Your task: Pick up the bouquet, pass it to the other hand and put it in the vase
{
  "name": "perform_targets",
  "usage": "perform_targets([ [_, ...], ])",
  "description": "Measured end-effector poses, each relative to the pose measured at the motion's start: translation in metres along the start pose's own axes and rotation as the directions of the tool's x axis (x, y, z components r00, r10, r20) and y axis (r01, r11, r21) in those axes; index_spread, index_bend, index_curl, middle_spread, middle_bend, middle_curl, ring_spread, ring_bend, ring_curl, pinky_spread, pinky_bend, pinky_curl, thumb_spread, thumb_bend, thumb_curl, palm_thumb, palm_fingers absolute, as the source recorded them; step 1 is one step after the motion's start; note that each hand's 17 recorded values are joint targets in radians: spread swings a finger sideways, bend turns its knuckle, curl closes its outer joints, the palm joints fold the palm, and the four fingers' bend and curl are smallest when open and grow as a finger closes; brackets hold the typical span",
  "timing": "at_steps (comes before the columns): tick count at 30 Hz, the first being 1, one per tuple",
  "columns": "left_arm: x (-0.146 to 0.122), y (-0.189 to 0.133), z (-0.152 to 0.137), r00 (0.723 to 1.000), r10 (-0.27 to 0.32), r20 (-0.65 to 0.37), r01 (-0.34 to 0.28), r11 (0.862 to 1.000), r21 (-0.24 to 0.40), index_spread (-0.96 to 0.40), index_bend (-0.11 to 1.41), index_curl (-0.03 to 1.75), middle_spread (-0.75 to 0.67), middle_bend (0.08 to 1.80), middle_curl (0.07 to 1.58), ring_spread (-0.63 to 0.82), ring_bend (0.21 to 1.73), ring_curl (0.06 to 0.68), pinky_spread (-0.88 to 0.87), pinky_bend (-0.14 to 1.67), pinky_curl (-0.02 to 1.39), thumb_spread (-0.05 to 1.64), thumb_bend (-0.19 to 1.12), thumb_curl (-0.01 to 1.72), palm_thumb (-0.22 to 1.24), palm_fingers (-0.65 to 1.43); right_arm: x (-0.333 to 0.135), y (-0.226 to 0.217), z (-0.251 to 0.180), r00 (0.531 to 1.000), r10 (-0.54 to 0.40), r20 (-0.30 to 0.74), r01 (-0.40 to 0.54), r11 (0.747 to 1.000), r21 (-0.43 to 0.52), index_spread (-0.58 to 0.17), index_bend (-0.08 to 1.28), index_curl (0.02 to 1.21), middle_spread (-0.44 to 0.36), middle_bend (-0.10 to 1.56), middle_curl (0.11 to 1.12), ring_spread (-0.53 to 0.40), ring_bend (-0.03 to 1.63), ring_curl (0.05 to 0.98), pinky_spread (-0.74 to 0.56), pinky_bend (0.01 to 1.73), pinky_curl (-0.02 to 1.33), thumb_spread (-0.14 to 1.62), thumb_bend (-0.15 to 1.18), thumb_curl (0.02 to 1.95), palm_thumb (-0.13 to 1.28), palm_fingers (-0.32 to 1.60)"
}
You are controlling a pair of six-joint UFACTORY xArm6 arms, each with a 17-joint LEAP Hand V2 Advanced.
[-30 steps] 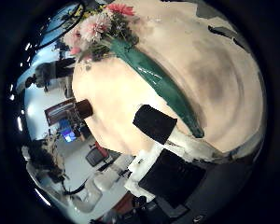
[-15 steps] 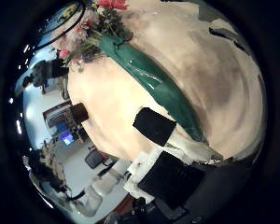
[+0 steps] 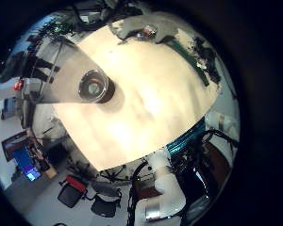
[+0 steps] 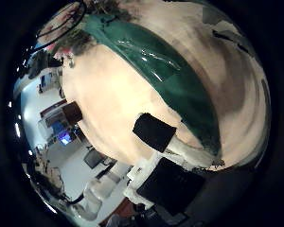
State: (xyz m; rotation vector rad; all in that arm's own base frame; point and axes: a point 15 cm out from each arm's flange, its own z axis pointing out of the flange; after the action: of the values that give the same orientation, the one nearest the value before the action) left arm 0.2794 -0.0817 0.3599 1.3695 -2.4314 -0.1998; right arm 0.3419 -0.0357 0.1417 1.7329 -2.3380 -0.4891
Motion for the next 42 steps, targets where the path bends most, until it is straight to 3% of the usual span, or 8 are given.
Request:
perform_targets([
  [29,0.004,0.005,-0.009,1.0,-0.002,0.007,0.002,1.0,0.018,0.08,0.18,0.36,0.48,0.18,0.28,0.62,0.42,0.218,0.68,0.37,0.18,1.1,-0.02,0.29,0.21,0.02,-0.004,0.009,0.027,0.997,-0.02,-0.068,0.014,0.996,-0.092,-0.201,0.2,0.48,-0.051,0.63,0.56,-0.186,1.1,0.361,-0.07,0.91,-0.01,1.02,-0.02,0.39,0.53,0.57],
  [39,0.007,0.006,-0.012,1.0,0.004,0.007,-0.005,0.999,0.034,0.07,0.18,0.36,0.47,0.18,0.28,0.61,0.42,0.218,0.68,0.36,0.18,1.1,-0.02,0.29,0.21,0.03,0.003,0.008,0.026,0.993,-0.024,-0.112,0.015,0.996,-0.085,-0.302,0.2,0.51,-0.159,0.68,0.59,-0.26,1.15,0.387,-0.32,1.11,0.03,1.0,-0.01,0.43,0.69,0.92],
  [42,0.008,0.006,-0.013,1.0,0.004,0.008,-0.004,0.999,0.039,0.07,0.18,0.36,0.47,0.18,0.28,0.61,0.42,0.218,0.67,0.36,0.18,1.1,-0.02,0.29,0.21,0.03,0.005,0.007,0.024,0.992,-0.026,-0.121,0.016,0.997,-0.081,-0.357,0.22,0.54,-0.198,0.7,0.61,-0.277,1.15,0.399,-0.44,1.16,0.07,1.0,-0.01,0.44,0.73,1.11],
])
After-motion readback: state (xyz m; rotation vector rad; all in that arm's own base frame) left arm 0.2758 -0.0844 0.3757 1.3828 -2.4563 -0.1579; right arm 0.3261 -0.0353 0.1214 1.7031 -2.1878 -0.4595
